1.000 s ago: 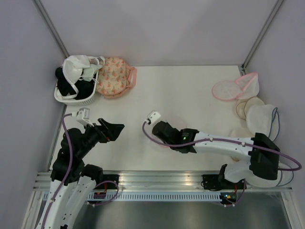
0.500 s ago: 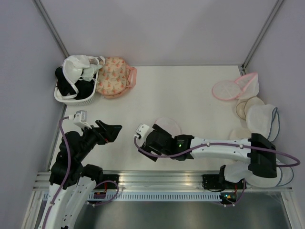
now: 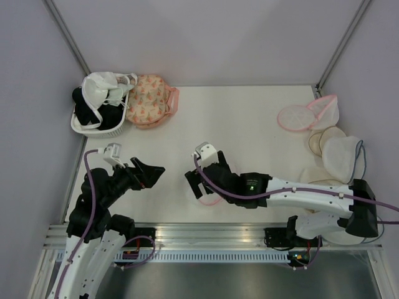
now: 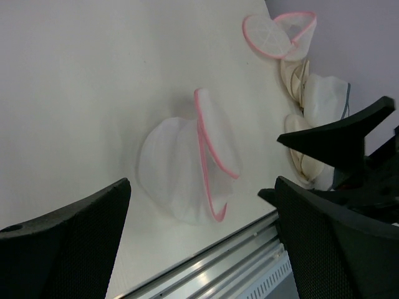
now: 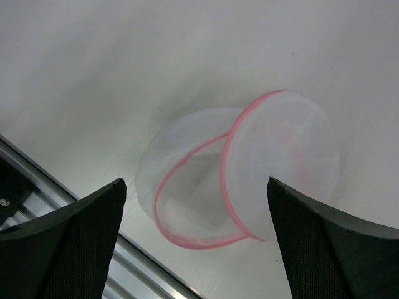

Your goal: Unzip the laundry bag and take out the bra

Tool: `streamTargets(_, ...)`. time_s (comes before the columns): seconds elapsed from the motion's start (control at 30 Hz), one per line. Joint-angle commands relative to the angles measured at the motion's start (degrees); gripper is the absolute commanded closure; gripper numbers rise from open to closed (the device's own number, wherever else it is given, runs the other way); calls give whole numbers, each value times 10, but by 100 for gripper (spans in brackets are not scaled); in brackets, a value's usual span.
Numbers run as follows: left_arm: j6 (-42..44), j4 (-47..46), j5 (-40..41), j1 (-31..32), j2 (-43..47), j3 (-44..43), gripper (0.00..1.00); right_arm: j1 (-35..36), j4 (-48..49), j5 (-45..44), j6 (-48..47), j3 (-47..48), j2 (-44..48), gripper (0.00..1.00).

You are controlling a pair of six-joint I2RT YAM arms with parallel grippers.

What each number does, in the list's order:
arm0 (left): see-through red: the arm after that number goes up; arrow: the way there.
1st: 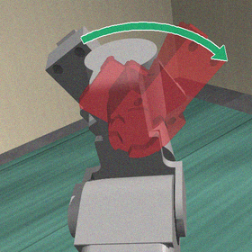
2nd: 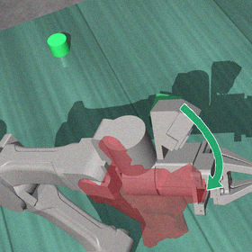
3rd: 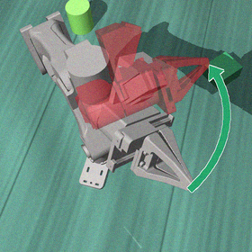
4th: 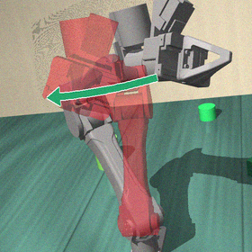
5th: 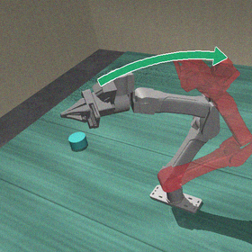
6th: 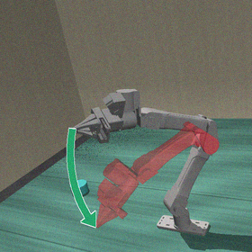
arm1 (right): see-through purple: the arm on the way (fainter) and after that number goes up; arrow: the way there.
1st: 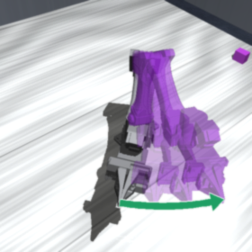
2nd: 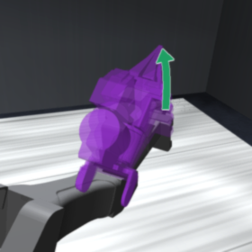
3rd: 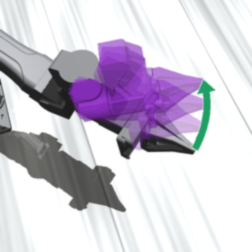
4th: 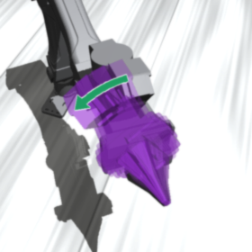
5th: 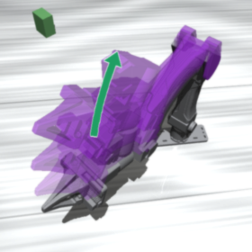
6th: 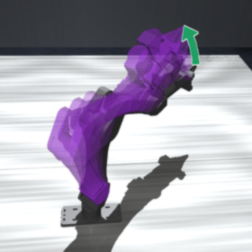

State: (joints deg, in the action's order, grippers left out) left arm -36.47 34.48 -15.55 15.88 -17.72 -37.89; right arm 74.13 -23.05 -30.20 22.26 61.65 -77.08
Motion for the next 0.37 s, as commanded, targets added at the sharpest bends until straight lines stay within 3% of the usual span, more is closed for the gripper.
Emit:
streamTargets(0.0, 22, -3, -66, 1, -26, 24, 0, 0, 26, -46, 74, -28, 84, 2)
streamTargets(0.33, 7, -21, -83, 2, -72, 43, 0, -1, -14, -42, 99, -25, 48, 2)
